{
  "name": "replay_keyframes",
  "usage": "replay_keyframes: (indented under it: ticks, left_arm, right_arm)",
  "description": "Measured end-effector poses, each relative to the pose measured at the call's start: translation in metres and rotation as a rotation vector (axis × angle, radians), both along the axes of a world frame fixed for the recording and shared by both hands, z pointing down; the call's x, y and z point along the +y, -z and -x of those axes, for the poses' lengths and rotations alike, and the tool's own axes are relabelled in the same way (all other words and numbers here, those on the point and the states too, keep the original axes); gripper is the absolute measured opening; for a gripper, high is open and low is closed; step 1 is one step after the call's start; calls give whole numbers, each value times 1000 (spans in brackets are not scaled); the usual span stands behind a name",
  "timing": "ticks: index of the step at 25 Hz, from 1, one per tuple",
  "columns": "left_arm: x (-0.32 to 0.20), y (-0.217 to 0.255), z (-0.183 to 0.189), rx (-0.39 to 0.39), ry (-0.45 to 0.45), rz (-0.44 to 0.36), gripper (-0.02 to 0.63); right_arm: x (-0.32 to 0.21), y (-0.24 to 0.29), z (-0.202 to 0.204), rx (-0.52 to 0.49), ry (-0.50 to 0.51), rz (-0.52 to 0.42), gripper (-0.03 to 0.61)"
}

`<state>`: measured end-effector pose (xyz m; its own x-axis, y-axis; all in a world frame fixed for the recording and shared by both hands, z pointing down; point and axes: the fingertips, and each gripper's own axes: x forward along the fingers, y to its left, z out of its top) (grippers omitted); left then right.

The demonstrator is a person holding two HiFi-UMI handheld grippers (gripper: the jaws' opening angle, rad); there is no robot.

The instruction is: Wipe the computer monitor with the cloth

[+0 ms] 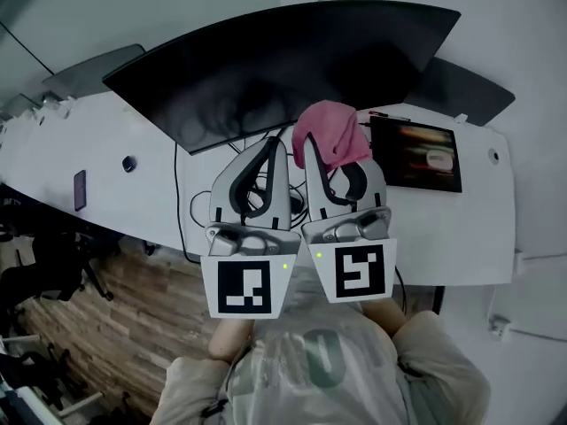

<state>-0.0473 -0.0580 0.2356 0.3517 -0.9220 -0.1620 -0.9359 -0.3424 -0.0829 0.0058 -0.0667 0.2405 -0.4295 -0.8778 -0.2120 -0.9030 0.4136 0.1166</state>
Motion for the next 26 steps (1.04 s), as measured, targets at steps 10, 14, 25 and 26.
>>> replay_keyframes:
  ticks: [10,14,25,26]
  left_arm:
    - [27,6,33,-29,63,-21,15]
    - [30,3,35,-14,70,-9,15]
    - [33,-3,33,12,76,6,15]
    - [34,-3,33,16,76,6,15]
  right_arm:
    - [30,4,27,11,36,-21,54]
    - [32,7,23,24,23,-36,54]
    - [36,-2,6,19,-1,-3,54]
    - [38,-3,5,17,-2,0,54]
